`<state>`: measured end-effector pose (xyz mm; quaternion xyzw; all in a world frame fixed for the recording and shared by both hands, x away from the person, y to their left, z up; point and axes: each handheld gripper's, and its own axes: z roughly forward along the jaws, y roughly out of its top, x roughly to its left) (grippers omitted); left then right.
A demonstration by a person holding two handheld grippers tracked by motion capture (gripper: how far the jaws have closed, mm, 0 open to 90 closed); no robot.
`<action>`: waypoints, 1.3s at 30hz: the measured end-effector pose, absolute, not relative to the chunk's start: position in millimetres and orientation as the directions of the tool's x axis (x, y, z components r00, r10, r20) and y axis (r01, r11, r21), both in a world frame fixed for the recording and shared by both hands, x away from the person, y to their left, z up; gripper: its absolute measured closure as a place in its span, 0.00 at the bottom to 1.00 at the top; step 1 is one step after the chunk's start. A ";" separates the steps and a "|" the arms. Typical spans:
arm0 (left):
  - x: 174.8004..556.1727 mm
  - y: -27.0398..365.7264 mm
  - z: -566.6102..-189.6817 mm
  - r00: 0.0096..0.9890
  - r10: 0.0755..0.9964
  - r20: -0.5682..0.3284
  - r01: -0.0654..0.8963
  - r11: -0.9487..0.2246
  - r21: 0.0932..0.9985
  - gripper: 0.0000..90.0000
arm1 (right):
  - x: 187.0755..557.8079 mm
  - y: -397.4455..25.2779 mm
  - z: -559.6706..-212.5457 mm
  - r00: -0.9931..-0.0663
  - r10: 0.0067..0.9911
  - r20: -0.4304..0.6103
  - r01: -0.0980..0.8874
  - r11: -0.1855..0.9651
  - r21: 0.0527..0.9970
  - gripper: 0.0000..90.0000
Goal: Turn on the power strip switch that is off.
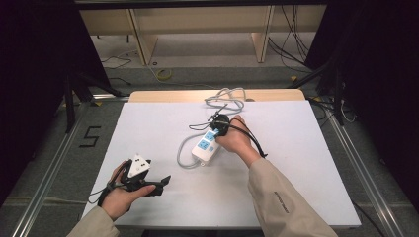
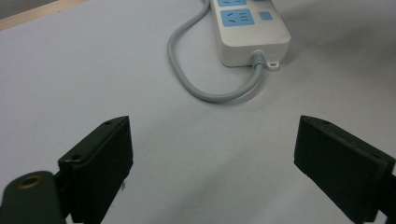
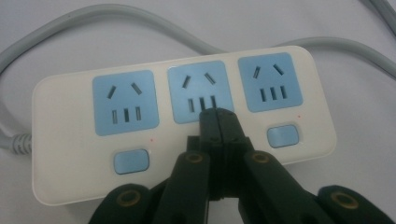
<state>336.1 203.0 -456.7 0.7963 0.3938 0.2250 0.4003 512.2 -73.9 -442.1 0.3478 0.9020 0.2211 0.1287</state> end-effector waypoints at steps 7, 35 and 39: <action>336.2 203.1 -456.8 0.588 0.808 0.042 0.448 -0.369 0.815 0.13 | 512.0 -74.7 -442.4 -0.724 0.685 -0.075 0.571 0.657 0.492 1.00; 336.2 202.8 -456.8 0.587 0.808 0.045 0.448 -0.371 0.813 0.13 | 509.7 -82.5 -437.3 -0.720 0.692 -0.057 0.570 0.636 0.521 0.89; 336.1 202.8 -456.7 0.585 0.810 0.047 0.450 -0.372 0.812 0.13 | 507.2 -86.1 -435.4 -0.716 0.697 -0.046 0.570 0.622 0.536 0.84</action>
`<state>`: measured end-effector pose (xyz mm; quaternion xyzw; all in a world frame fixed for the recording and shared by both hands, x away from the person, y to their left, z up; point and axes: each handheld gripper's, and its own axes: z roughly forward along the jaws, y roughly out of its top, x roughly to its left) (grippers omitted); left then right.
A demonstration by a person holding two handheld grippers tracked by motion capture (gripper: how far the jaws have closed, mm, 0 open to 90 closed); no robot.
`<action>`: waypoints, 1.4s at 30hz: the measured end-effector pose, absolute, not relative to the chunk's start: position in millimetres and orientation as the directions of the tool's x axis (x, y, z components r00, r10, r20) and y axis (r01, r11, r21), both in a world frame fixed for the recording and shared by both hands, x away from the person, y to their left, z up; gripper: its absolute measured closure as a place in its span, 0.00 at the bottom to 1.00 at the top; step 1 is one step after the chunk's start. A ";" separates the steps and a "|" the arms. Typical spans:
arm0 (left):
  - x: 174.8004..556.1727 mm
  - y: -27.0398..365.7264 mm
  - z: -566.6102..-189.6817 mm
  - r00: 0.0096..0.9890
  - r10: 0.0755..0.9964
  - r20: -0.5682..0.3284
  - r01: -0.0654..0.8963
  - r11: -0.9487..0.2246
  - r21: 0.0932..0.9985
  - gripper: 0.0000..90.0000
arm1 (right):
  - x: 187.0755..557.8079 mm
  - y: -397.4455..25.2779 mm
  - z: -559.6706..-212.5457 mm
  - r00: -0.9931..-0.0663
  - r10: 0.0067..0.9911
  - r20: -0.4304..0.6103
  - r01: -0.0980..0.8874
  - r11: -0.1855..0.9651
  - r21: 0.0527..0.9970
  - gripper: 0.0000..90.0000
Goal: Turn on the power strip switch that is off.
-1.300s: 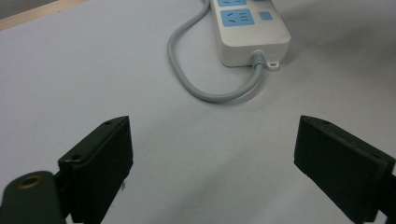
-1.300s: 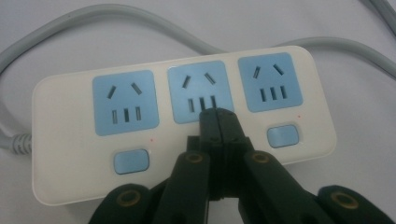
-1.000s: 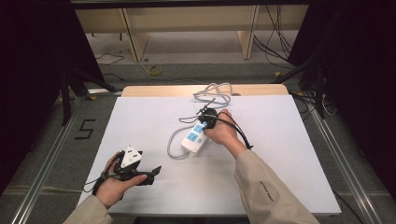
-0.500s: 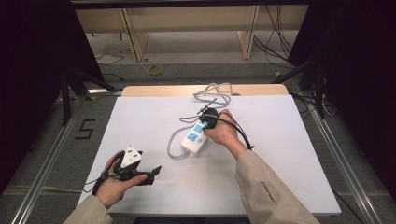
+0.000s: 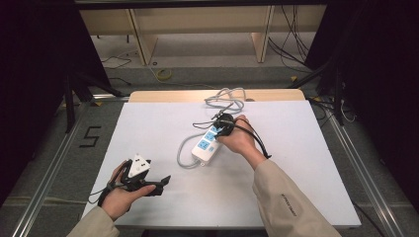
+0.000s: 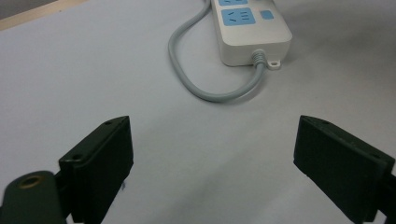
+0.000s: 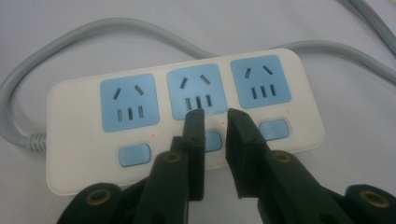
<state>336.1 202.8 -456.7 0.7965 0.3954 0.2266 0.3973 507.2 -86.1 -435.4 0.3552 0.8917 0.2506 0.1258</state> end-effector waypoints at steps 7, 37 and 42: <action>336.2 202.6 -456.9 0.583 0.811 0.047 0.452 -0.372 0.810 0.14 | 501.9 -95.4 -433.0 -0.711 0.703 -0.030 0.569 0.600 0.562 0.77; 336.3 202.2 -457.0 0.582 0.812 0.052 0.455 -0.377 0.807 0.14 | 472.8 -140.9 -428.7 -0.670 0.741 0.030 0.591 0.508 0.627 0.56; 336.4 202.2 -457.1 0.581 0.812 0.052 0.456 -0.378 0.806 0.14 | 467.5 -148.2 -428.4 -0.665 0.746 0.031 0.586 0.496 0.641 0.53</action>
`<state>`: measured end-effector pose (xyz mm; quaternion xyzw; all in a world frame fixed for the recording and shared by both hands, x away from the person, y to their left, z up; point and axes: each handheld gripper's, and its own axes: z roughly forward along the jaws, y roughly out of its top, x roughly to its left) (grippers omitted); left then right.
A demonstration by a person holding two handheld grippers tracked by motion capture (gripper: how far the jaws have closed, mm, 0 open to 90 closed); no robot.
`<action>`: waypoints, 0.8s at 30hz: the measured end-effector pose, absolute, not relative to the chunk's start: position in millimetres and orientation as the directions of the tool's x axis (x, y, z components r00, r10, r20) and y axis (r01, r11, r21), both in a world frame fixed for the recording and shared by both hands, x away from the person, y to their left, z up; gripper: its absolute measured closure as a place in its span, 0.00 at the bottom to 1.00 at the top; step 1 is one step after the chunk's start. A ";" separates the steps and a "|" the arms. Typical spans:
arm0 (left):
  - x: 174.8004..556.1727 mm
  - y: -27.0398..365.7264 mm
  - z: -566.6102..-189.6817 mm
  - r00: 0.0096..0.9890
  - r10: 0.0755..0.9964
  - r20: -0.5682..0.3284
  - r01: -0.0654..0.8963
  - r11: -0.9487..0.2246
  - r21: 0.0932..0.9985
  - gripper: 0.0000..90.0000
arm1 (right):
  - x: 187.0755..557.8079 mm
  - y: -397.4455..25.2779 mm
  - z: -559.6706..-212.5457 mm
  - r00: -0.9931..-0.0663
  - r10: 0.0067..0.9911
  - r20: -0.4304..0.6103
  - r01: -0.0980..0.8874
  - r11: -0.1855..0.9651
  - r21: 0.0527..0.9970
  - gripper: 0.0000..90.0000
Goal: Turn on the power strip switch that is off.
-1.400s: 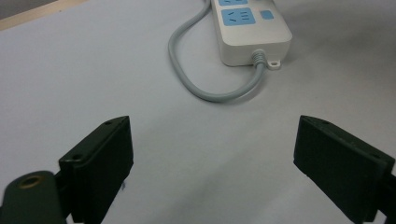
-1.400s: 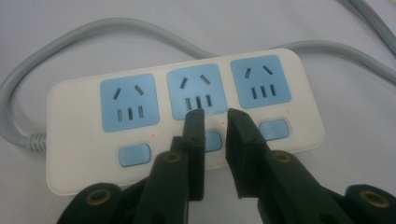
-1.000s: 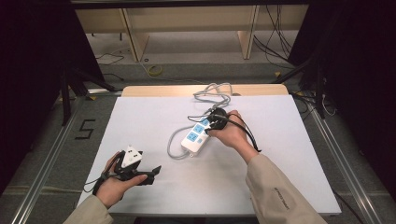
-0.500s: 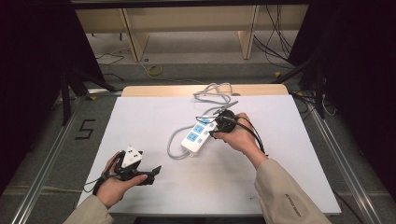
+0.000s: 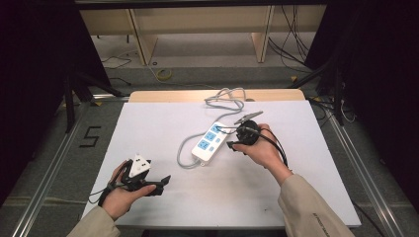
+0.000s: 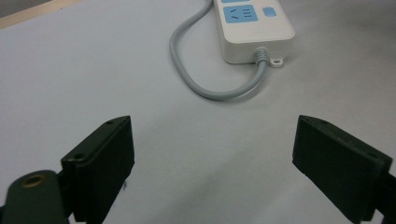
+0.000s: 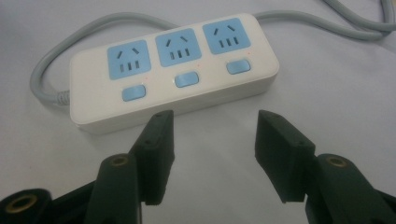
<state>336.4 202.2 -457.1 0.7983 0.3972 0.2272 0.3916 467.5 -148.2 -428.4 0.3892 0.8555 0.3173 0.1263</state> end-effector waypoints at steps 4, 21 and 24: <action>336.6 202.4 -457.3 0.580 0.813 0.052 0.457 -0.377 0.805 0.14 | 463.5 -154.2 -428.4 -0.660 0.750 0.038 0.587 0.484 0.649 0.50; 337.1 202.4 -458.4 0.580 0.813 0.048 0.461 -0.376 0.804 0.14 | 445.6 -182.6 -426.8 -0.632 0.773 0.054 0.591 0.436 0.678 0.44; 337.0 202.4 -458.6 0.581 0.813 0.046 0.463 -0.377 0.802 0.14 | 441.8 -187.9 -426.9 -0.626 0.778 0.053 0.590 0.428 0.684 0.43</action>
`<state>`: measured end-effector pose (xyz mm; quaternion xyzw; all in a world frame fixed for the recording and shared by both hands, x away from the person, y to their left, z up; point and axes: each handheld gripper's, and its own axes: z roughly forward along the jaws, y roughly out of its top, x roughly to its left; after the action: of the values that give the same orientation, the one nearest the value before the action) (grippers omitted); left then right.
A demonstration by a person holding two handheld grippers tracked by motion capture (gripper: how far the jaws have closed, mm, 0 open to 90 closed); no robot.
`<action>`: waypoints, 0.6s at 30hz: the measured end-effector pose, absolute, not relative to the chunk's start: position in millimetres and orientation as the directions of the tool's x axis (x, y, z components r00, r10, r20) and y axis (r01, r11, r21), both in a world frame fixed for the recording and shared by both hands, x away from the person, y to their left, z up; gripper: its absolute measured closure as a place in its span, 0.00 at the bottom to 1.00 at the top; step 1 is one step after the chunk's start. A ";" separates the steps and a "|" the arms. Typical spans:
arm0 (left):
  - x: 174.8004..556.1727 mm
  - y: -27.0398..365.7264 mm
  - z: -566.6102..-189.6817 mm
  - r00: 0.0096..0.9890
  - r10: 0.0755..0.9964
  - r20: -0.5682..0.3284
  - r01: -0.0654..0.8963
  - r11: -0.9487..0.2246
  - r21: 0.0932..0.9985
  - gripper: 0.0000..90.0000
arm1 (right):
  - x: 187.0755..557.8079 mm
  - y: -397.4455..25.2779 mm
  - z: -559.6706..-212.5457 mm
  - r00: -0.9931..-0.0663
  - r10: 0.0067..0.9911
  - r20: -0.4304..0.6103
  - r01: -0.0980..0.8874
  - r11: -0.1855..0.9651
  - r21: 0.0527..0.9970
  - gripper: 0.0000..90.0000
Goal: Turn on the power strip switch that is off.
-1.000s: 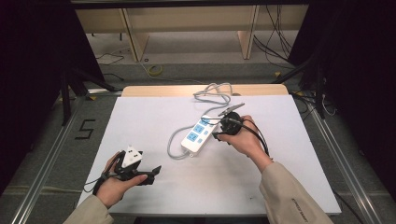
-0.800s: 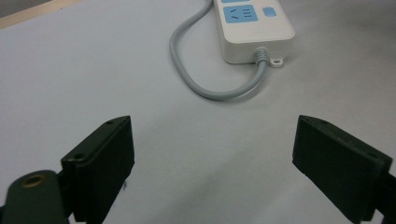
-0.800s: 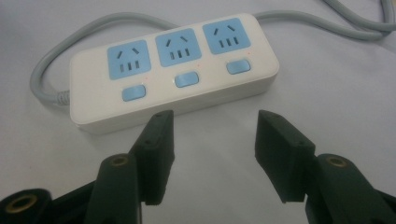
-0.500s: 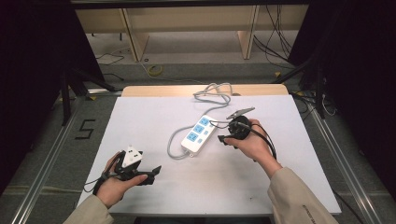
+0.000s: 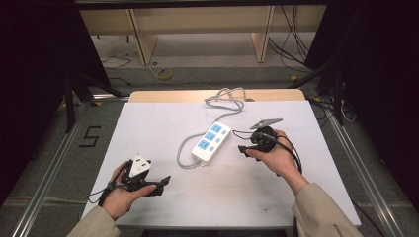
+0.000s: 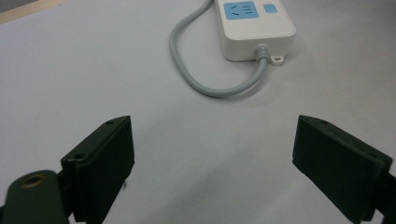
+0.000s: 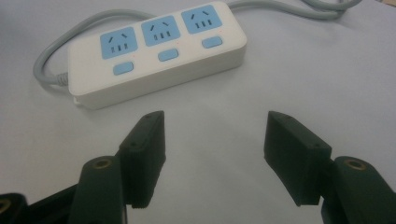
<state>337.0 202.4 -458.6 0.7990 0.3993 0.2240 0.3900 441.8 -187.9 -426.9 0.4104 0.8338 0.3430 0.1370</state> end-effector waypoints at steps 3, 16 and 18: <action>337.2 202.9 -458.6 0.581 0.812 0.050 0.463 -0.380 0.801 0.14 | 438.4 -192.7 -427.1 -0.622 0.781 0.059 0.592 0.420 0.688 0.43; 336.8 202.5 -459.3 0.582 0.812 0.044 0.467 -0.378 0.800 0.14 | 424.3 -209.3 -427.4 -0.617 0.784 0.066 0.582 0.399 0.708 0.41; 336.7 202.4 -459.3 0.582 0.812 0.045 0.467 -0.379 0.799 0.14 | 422.4 -211.6 -427.8 -0.618 0.783 0.065 0.579 0.398 0.711 0.41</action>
<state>336.7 202.4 -459.3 0.8002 0.3996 0.2219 0.3881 422.4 -211.6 -427.8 0.4135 0.8241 0.3603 0.1415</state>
